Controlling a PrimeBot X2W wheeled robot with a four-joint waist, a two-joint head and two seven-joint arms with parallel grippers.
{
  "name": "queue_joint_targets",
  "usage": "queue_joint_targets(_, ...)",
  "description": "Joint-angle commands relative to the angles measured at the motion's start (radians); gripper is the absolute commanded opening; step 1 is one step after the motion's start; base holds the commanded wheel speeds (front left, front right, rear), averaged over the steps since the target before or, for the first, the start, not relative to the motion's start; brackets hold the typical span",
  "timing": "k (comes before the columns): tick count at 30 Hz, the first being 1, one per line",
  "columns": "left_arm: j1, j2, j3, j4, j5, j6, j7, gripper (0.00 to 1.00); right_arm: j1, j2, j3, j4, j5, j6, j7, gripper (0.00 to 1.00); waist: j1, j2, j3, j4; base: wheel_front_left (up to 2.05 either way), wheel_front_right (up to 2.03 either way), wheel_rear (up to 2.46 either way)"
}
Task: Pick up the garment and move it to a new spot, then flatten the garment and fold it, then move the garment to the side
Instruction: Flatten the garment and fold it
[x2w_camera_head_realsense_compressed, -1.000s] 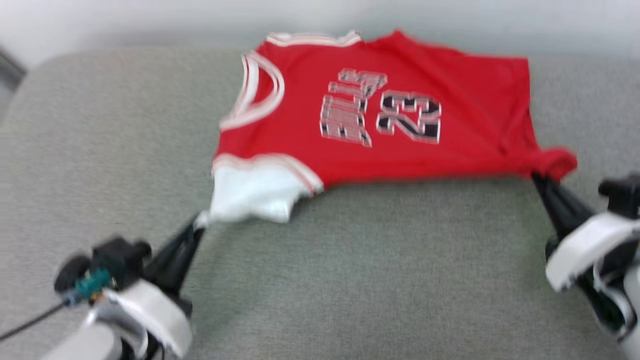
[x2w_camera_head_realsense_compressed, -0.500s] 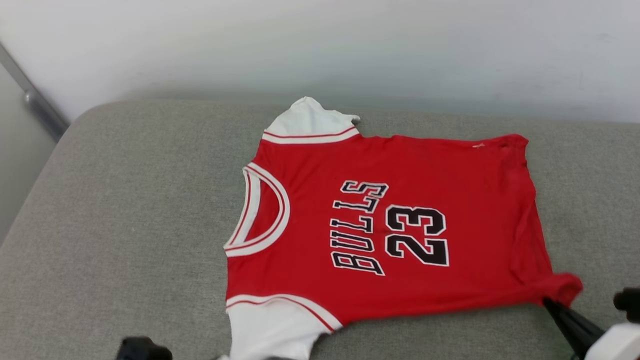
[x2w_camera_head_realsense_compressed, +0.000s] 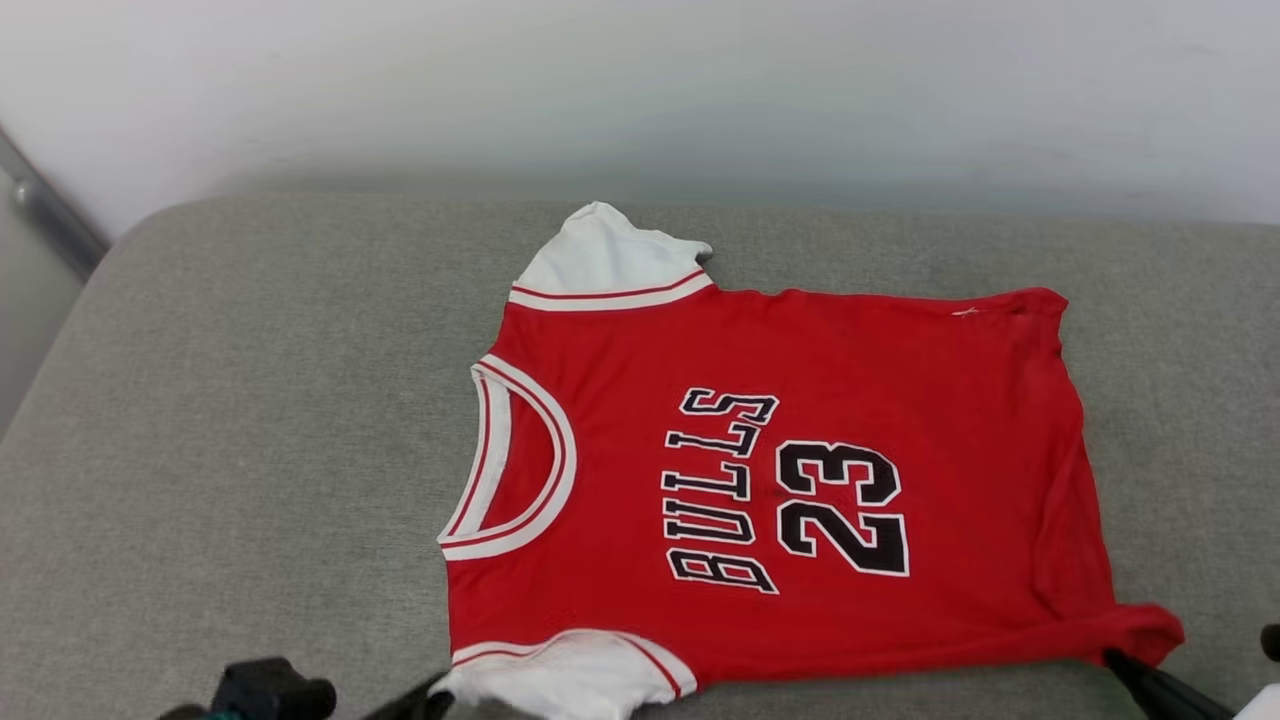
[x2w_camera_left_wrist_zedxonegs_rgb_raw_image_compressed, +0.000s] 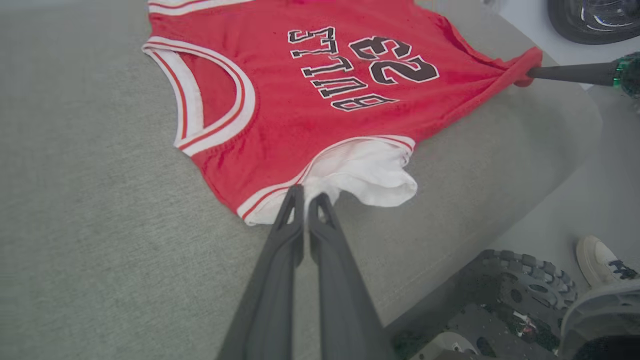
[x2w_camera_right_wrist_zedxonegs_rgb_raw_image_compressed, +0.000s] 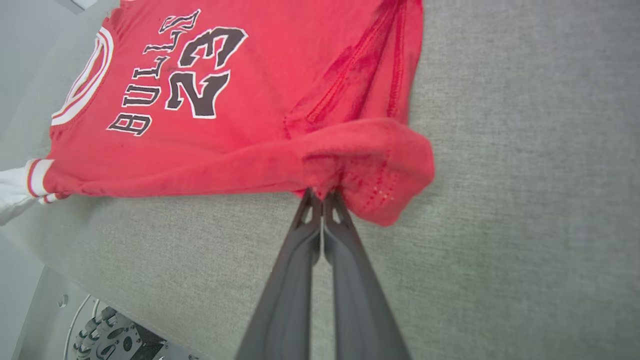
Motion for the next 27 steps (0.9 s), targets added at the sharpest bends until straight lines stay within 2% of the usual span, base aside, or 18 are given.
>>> queue_joint_targets(1,-0.023,-0.004,0.017,-0.008,0.005,0.000,-0.018,0.00,-0.011,0.000,-0.020,-0.022,0.007,-0.001,0.011,0.00,0.0001,-0.0001,0.009,-0.005,0.00,0.00,0.00)
queue_joint_targets(8,-0.104,0.008,0.077,-0.015,0.025,-0.006,-0.043,0.00,-0.051,0.013,-0.054,-0.078,0.029,-0.001,0.074,0.00,0.0001,-0.0001,0.061,-0.020,0.00,0.00,0.00)
queue_joint_targets(15,-0.224,-0.007,0.121,0.026,0.043,-0.036,-0.030,0.00,-0.148,0.024,-0.052,-0.100,-0.026,-0.001,0.155,0.00,0.0001,-0.0001,0.154,-0.037,0.00,0.00,0.00)
queue_joint_targets(27,-0.413,-0.105,0.107,0.233,0.078,-0.124,-0.003,0.00,-0.335,0.034,0.006,-0.032,-0.121,-0.001,0.262,0.00,0.0001,-0.0001,0.243,-0.046,0.00,0.00,0.00)
